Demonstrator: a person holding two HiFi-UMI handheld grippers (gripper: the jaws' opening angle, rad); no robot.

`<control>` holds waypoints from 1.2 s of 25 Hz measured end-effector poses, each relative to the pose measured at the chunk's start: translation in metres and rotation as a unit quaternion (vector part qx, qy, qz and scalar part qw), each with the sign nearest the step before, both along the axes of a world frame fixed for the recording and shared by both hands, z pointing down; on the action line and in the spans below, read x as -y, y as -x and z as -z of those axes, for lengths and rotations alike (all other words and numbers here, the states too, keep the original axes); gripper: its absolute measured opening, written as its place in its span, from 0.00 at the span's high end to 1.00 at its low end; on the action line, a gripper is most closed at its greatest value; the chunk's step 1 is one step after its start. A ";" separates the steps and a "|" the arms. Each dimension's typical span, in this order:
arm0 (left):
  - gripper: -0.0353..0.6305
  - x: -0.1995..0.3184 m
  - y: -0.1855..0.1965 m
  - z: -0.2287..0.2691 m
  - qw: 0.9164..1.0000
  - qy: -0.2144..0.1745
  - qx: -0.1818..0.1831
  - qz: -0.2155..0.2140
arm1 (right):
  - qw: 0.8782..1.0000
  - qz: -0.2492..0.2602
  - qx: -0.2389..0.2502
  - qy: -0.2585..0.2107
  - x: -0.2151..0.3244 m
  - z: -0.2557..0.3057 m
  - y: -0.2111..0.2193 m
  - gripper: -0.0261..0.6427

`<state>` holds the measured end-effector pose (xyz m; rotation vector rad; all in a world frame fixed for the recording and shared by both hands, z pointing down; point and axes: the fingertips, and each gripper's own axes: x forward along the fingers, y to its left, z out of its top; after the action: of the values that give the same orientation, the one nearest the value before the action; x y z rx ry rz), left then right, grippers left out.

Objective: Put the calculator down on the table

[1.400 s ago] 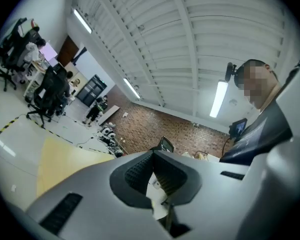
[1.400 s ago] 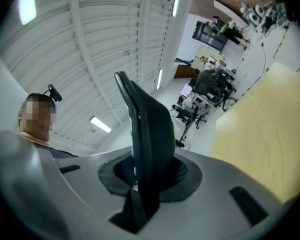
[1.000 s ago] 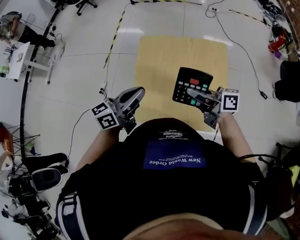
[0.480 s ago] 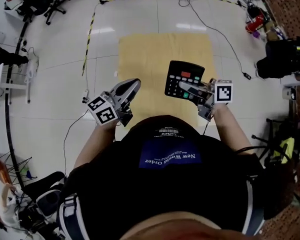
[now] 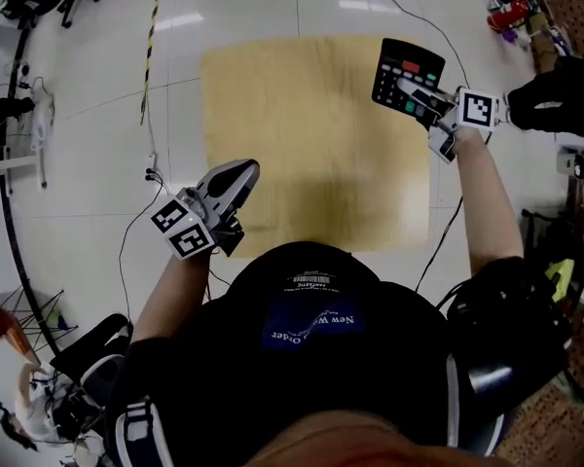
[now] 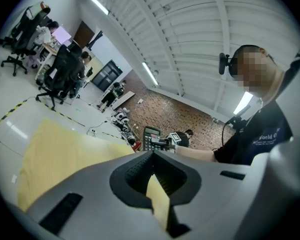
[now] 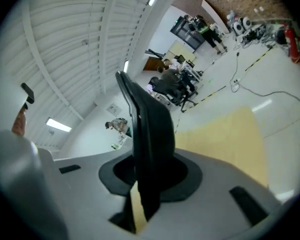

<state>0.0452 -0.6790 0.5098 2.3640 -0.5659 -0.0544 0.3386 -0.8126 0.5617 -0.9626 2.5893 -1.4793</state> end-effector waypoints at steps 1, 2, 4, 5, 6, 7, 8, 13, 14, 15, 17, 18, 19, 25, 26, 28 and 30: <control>0.94 -0.003 -0.002 -0.007 1.000 0.009 0.001 -0.001 | 1.000 -0.010 -0.020 0.015 0.015 -0.017 -0.018 0.86; 0.94 -0.006 -0.004 -0.013 1.000 0.016 0.002 -0.003 | 0.999 -0.016 -0.036 0.030 0.030 -0.033 -0.034 0.86; 0.94 -0.010 -0.009 -0.024 1.000 0.029 0.001 -0.007 | 0.998 0.000 -0.055 0.042 0.054 -0.057 -0.054 0.86; 0.94 -0.012 -0.012 -0.028 0.999 0.038 0.000 -0.009 | 0.996 0.005 -0.072 0.055 0.063 -0.070 -0.064 0.86; 0.94 -0.015 -0.014 -0.032 0.999 0.047 -0.001 -0.011 | 0.993 0.004 -0.093 0.075 0.070 -0.085 -0.074 0.86; 0.94 -0.016 -0.017 -0.037 0.998 0.055 -0.002 -0.013 | 0.991 0.008 -0.103 0.090 0.075 -0.098 -0.078 0.86; 0.94 -0.018 -0.019 -0.041 0.998 0.062 -0.002 -0.014 | 0.991 0.025 -0.088 0.093 0.080 -0.105 -0.073 0.86; 0.94 -0.014 -0.026 -0.058 0.997 0.080 -0.021 -0.010 | 0.987 0.069 -0.078 0.122 0.097 -0.140 -0.057 0.86; 0.94 -0.015 -0.027 -0.059 0.996 0.082 -0.022 -0.010 | 0.983 0.063 -0.105 0.133 0.098 -0.150 -0.063 0.86; 0.94 -0.017 -0.028 -0.060 0.996 0.083 -0.022 -0.010 | 0.980 0.061 -0.126 0.139 0.099 -0.156 -0.068 0.86; 0.94 -0.019 -0.027 -0.063 0.996 0.085 -0.023 -0.010 | 0.978 0.059 -0.141 0.143 0.101 -0.162 -0.070 0.85; 0.94 -0.020 -0.026 -0.064 0.996 0.087 -0.023 -0.009 | 0.976 0.055 -0.150 0.145 0.102 -0.164 -0.071 0.85; 0.94 -0.020 -0.025 -0.066 0.996 0.090 -0.024 -0.007 | 0.974 0.050 -0.162 0.148 0.102 -0.165 -0.073 0.84; 0.94 -0.026 -0.021 -0.067 0.995 0.100 -0.025 -0.006 | 0.964 0.039 -0.221 0.146 0.100 -0.164 -0.074 0.77; 0.94 -0.027 -0.021 -0.067 0.995 0.100 -0.026 -0.006 | 0.961 0.037 -0.232 0.143 0.101 -0.164 -0.076 0.76; 0.94 -0.027 -0.020 -0.069 0.995 0.100 -0.027 -0.007 | 0.956 0.033 -0.255 0.141 0.103 -0.164 -0.078 0.72; 0.94 -0.029 -0.019 -0.070 0.995 0.100 -0.027 -0.007 | 0.951 0.029 -0.276 0.140 0.105 -0.165 -0.081 0.68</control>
<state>0.0644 -0.6504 0.5800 2.1655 -0.5039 -0.0535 0.4201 -0.9173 0.7272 -1.5417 2.8198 -1.8555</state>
